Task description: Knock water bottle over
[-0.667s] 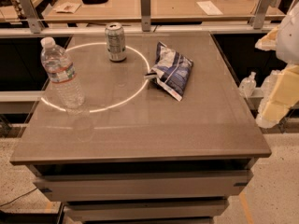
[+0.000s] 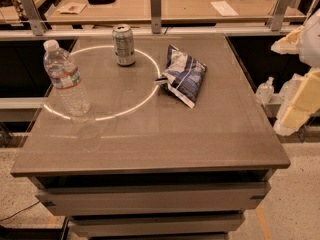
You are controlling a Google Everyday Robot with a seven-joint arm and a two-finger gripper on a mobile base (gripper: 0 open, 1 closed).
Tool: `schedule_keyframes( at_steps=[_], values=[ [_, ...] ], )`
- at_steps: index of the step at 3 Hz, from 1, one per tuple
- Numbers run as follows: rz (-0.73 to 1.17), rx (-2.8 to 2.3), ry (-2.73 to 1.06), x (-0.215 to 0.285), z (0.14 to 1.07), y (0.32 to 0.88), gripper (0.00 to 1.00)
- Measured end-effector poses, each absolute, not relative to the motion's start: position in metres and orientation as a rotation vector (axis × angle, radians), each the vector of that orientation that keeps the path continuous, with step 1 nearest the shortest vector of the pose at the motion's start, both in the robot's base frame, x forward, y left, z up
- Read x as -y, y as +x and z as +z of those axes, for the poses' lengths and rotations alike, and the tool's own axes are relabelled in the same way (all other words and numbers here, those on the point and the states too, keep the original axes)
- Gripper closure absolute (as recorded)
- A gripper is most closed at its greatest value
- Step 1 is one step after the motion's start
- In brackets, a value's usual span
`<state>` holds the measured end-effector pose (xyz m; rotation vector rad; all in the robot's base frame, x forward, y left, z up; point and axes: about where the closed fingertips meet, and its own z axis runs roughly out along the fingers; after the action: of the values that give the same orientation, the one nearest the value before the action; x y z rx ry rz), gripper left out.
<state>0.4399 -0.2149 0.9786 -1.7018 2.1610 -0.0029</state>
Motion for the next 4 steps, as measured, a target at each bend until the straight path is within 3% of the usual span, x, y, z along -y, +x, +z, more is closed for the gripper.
schedule_keyframes(
  at_steps=[1,2,4],
  values=[
    [0.168,-1.998,-1.655,0.227,0.966,0.456,0.0],
    [0.337,-1.768,-1.628,0.208,0.965,0.463,0.0],
    [0.749,-1.389,-1.476,0.098,1.035,0.451,0.0]
  ],
)
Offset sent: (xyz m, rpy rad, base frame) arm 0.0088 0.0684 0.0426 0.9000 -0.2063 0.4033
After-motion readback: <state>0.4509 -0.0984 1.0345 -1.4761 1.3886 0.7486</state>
